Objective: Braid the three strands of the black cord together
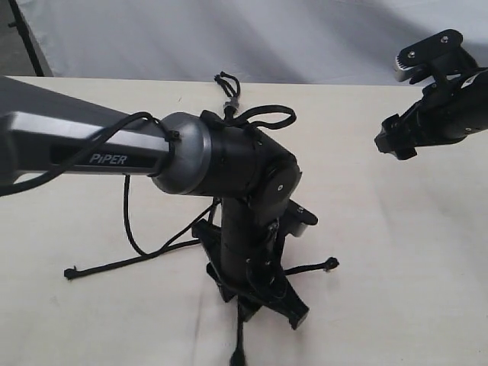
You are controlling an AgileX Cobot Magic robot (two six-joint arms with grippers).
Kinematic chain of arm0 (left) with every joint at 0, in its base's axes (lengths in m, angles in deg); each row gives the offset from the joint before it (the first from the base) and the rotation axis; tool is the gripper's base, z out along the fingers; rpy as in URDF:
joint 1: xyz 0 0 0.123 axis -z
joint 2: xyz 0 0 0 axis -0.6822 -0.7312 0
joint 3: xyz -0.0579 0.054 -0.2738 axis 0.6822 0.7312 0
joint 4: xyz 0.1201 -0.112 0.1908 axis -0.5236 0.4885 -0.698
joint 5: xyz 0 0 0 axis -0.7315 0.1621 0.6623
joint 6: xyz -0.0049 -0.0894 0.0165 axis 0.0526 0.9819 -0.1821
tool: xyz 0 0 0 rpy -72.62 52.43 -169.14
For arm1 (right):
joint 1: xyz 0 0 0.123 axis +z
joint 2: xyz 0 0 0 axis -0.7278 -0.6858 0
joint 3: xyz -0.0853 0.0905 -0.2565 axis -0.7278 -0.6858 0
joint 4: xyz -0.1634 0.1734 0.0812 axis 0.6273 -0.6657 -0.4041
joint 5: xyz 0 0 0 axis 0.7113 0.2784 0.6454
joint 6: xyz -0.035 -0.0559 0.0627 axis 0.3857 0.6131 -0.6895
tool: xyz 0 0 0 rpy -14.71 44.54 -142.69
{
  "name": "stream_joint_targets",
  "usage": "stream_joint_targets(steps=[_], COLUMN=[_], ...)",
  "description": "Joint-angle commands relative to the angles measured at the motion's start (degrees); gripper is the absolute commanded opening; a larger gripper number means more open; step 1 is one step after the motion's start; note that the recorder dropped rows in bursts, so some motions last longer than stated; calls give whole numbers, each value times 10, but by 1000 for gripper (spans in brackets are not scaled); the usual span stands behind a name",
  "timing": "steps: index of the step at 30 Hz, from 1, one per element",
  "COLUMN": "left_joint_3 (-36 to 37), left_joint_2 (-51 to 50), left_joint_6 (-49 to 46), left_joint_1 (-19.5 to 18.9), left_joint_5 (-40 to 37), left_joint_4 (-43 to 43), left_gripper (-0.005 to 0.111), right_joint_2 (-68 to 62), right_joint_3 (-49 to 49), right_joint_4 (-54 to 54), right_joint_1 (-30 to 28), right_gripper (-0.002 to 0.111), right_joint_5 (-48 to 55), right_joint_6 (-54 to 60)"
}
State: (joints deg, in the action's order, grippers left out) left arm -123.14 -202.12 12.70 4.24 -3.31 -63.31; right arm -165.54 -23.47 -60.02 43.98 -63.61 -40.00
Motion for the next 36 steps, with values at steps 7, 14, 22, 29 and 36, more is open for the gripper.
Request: stream_joint_targets(steps=[7,14,22,29,36], left_joint_3=[4,70,156,164,164], left_joint_2=[42,42,42,53,100], left_joint_6=[-47,-63,-67,-151,-241], left_joint_1=[3,-71,-133,-42,40], left_joint_5=[-96,27,194,58,117], left_joint_4=[-221,-377,-460,-213,-189], left_gripper=[0,0,0,0,0], right_joint_2=[3,3,3,3,3], right_joint_3=[2,2,2,2,1], right_joint_4=[0,0,0,0,0], right_joint_1=[2,2,2,2,3], right_gripper=[79,79,79,79,79], right_joint_5=[-3,-3,-5,-14,-2], right_joint_6=[0,0,0,0,0])
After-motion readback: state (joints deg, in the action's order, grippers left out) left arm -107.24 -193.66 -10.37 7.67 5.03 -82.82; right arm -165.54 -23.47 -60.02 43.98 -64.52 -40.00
